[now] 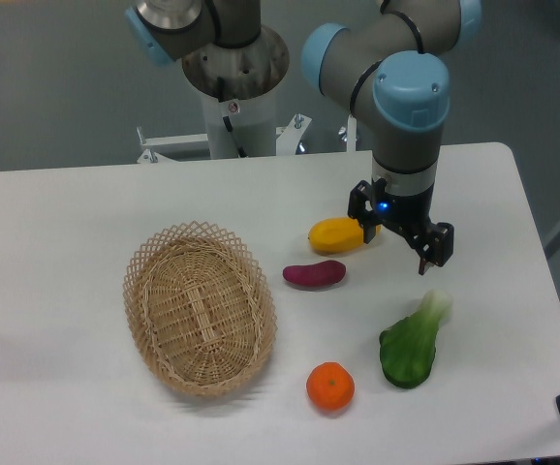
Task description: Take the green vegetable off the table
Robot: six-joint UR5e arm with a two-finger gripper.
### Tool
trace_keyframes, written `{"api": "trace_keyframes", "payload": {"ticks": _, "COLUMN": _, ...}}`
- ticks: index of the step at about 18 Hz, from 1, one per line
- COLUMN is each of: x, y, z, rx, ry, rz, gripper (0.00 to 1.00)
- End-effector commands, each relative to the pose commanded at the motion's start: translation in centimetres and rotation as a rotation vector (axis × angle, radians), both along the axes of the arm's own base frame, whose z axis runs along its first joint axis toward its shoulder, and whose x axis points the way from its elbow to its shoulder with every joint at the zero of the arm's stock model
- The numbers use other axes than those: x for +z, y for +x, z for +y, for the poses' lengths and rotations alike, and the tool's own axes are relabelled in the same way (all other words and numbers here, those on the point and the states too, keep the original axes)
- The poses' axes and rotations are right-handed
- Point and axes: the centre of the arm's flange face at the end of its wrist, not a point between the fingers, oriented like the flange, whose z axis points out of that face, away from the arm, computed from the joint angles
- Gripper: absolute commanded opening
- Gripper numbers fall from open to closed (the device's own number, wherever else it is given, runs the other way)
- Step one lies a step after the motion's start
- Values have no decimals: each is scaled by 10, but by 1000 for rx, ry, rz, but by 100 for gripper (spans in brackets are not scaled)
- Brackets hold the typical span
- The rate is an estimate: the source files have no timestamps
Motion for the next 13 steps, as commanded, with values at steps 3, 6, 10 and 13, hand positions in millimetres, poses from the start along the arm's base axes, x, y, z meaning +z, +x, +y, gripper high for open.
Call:
{"api": "trace_keyframes", "payload": {"ticks": 3, "x": 0, "y": 0, "z": 0, "rx": -4, "ry": -2, "rz": -1, "gripper": 100}}
{"api": "trace_keyframes", "payload": {"ticks": 6, "x": 0, "y": -1, "z": 0, "rx": -4, "ry": -2, "rz": 1, "gripper": 100}}
{"api": "trace_keyframes", "payload": {"ticks": 10, "x": -6, "y": -2, "z": 1, "rx": -15, "ry": -7, "rz": -5, "gripper": 100}}
{"api": "trace_keyframes", "payload": {"ticks": 13, "x": -18, "y": -9, "z": 0, "rx": -37, "ry": -22, "rz": -17, "gripper": 100}}
